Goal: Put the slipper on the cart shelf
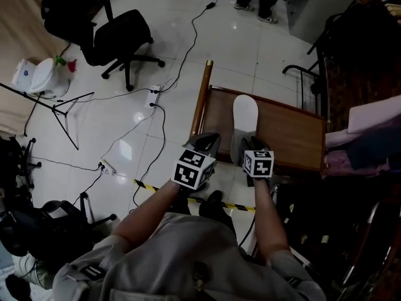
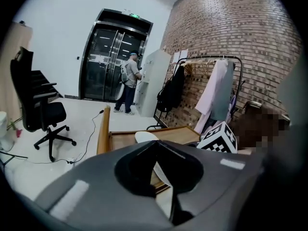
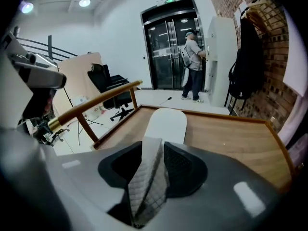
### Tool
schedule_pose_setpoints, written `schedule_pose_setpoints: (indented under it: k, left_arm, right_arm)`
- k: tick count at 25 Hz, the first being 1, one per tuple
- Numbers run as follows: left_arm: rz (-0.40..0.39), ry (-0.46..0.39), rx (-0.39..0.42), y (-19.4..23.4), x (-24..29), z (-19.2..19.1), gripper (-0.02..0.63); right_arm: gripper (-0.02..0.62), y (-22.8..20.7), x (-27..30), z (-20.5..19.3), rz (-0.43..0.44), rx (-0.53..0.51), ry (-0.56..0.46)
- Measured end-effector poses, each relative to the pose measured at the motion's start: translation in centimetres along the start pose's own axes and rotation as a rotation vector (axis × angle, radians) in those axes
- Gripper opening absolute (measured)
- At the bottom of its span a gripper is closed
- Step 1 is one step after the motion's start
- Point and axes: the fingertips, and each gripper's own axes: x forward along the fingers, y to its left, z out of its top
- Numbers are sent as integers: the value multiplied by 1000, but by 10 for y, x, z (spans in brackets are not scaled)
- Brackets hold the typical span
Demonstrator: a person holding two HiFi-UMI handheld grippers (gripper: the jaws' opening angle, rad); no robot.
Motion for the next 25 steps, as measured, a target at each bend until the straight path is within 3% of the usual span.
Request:
schedule_pose_setpoints:
  k: [5, 7, 9, 15, 25]
  left_arm:
    - [18, 12, -7, 9, -6, -4, 8]
    - [7, 13, -4, 10, -8, -4, 8]
    - [-8, 12, 5, 10, -8, -2, 8]
    - [-77, 16, 29, 3, 3, 8, 8]
    - [-267, -28, 150, -52, 20, 57, 8]
  right_arm:
    - [106, -6, 22, -19, -24, 41, 63]
    - [23, -7, 24, -24, -32, 47, 73]
    - [11, -5, 20, -22, -25, 46, 63]
    - [8, -11, -20, 10, -41, 54, -37]
    - [8, -29, -131, 64, -220, 83, -240]
